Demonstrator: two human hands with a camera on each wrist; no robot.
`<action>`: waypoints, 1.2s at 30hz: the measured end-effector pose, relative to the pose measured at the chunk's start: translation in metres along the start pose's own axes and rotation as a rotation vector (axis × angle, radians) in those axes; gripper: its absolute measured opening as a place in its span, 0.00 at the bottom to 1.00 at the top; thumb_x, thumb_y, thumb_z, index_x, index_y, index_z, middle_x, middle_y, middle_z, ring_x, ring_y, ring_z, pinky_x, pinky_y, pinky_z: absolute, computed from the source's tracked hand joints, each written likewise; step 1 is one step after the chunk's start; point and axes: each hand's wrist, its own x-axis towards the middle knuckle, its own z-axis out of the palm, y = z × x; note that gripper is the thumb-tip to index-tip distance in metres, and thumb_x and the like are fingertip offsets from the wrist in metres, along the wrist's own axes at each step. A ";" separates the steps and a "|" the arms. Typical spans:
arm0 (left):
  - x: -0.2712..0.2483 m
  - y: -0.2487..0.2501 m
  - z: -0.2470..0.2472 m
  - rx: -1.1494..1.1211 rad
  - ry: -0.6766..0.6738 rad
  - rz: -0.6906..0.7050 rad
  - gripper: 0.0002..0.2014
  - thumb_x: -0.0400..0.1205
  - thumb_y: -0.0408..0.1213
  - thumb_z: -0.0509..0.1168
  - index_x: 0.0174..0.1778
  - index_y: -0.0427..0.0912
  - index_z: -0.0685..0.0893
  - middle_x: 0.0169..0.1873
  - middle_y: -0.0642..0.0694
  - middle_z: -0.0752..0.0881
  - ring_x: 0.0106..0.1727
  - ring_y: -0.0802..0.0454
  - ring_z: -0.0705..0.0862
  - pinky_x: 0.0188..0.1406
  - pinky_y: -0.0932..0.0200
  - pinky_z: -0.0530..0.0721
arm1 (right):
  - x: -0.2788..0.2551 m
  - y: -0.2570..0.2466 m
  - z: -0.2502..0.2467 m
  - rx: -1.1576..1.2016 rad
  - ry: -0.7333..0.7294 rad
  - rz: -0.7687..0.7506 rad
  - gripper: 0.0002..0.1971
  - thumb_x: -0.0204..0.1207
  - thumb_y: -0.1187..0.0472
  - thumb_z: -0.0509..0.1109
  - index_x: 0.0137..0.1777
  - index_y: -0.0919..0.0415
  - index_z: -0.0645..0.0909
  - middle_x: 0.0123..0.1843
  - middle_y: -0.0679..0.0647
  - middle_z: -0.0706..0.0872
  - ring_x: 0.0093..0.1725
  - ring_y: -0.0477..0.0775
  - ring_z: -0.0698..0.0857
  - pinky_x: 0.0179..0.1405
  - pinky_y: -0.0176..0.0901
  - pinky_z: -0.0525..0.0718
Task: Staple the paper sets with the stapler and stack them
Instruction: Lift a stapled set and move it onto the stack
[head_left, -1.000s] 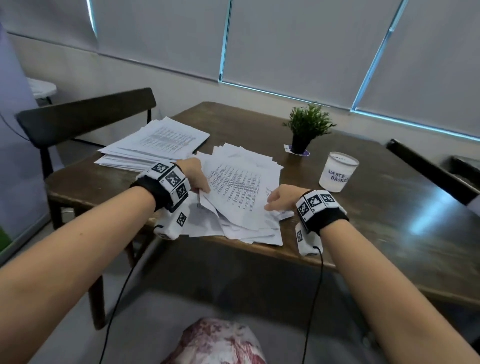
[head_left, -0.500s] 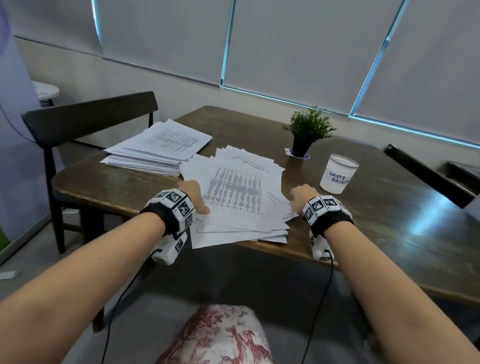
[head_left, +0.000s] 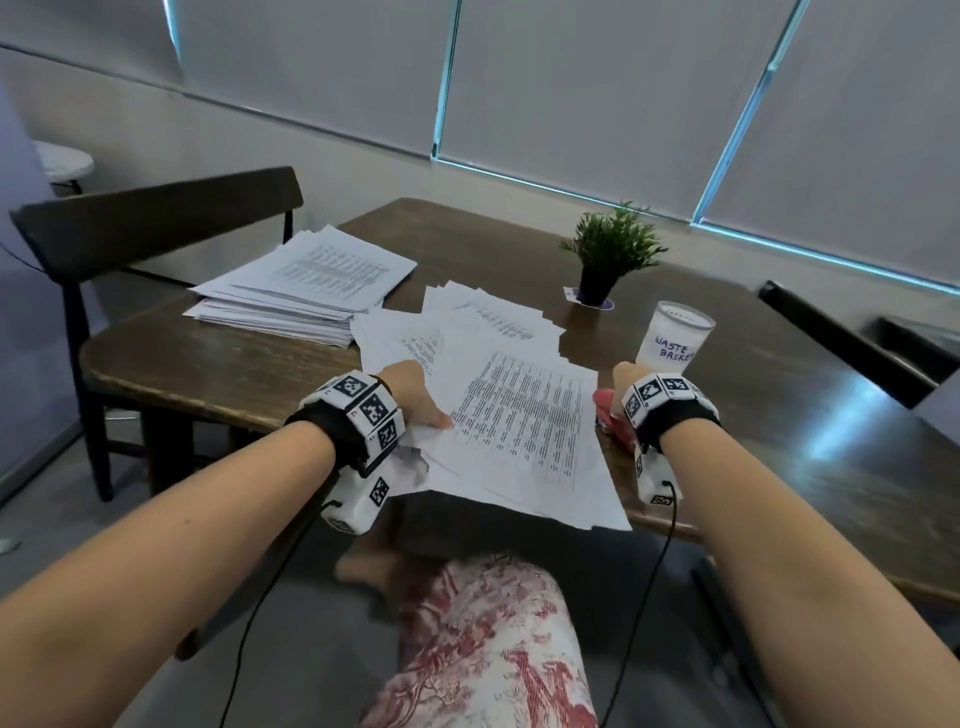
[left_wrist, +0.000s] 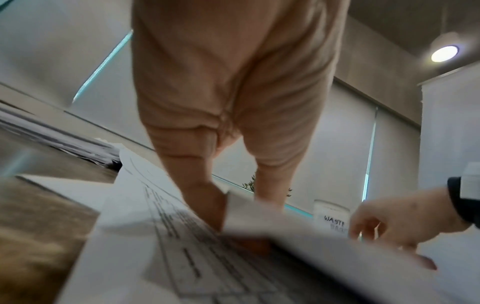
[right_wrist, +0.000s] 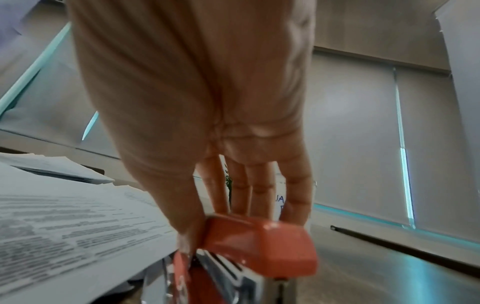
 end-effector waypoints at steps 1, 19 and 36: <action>0.002 0.002 0.001 0.027 0.004 -0.003 0.21 0.74 0.49 0.77 0.49 0.36 0.81 0.48 0.42 0.86 0.47 0.47 0.85 0.44 0.58 0.82 | 0.002 0.001 0.000 -0.007 -0.003 0.009 0.15 0.81 0.52 0.65 0.35 0.60 0.71 0.34 0.56 0.81 0.34 0.60 0.82 0.35 0.47 0.77; 0.046 0.042 0.020 0.552 -0.201 0.320 0.39 0.83 0.65 0.55 0.86 0.49 0.55 0.85 0.51 0.57 0.84 0.46 0.60 0.81 0.39 0.54 | 0.051 -0.048 -0.038 0.275 0.323 0.079 0.26 0.83 0.50 0.64 0.71 0.69 0.67 0.69 0.67 0.76 0.70 0.68 0.75 0.66 0.59 0.75; 0.088 0.052 0.022 0.487 -0.106 0.230 0.34 0.72 0.70 0.66 0.59 0.42 0.80 0.58 0.45 0.84 0.56 0.45 0.83 0.62 0.44 0.82 | 0.053 -0.091 0.015 0.206 -0.055 -0.231 0.11 0.83 0.51 0.63 0.55 0.58 0.76 0.58 0.60 0.86 0.47 0.61 0.81 0.45 0.46 0.75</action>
